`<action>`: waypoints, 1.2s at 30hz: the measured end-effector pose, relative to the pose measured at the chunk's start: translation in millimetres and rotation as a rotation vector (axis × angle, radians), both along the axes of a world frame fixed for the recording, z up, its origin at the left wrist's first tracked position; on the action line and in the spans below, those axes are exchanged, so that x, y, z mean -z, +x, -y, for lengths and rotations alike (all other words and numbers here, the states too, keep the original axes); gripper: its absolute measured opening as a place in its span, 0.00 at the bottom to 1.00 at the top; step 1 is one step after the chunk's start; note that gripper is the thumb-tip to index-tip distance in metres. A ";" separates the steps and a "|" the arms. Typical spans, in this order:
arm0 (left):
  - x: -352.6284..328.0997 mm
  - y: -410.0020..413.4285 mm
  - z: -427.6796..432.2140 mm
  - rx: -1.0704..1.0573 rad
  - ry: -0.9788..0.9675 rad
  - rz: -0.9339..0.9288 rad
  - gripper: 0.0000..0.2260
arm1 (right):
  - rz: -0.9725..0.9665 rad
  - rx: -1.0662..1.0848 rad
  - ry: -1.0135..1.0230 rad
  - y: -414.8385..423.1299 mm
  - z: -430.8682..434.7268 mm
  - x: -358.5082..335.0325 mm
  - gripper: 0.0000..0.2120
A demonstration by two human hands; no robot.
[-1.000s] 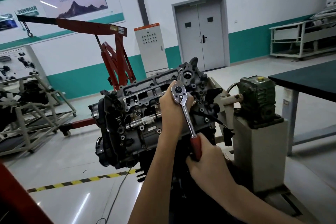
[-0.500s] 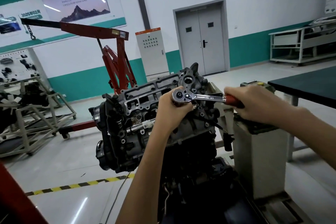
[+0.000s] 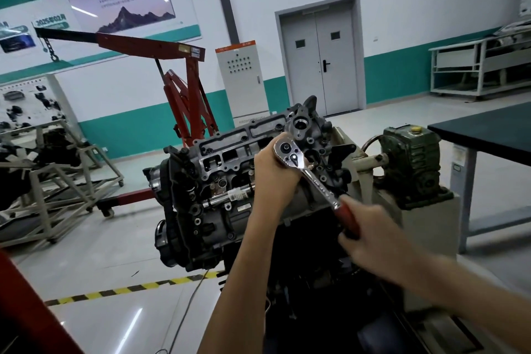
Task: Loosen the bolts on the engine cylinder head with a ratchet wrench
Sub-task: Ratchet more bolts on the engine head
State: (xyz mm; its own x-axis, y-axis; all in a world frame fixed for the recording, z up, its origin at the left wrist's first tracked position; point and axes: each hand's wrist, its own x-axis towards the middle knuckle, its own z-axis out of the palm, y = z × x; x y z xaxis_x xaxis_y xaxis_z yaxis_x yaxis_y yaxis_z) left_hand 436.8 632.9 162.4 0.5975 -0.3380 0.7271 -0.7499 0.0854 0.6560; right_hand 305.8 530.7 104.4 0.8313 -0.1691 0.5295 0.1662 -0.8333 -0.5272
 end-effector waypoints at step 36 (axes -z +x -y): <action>-3.5 4.9 -6.6 0.047 0.105 0.091 0.15 | -0.038 0.102 -0.350 2.3 61.2 -38.9 0.11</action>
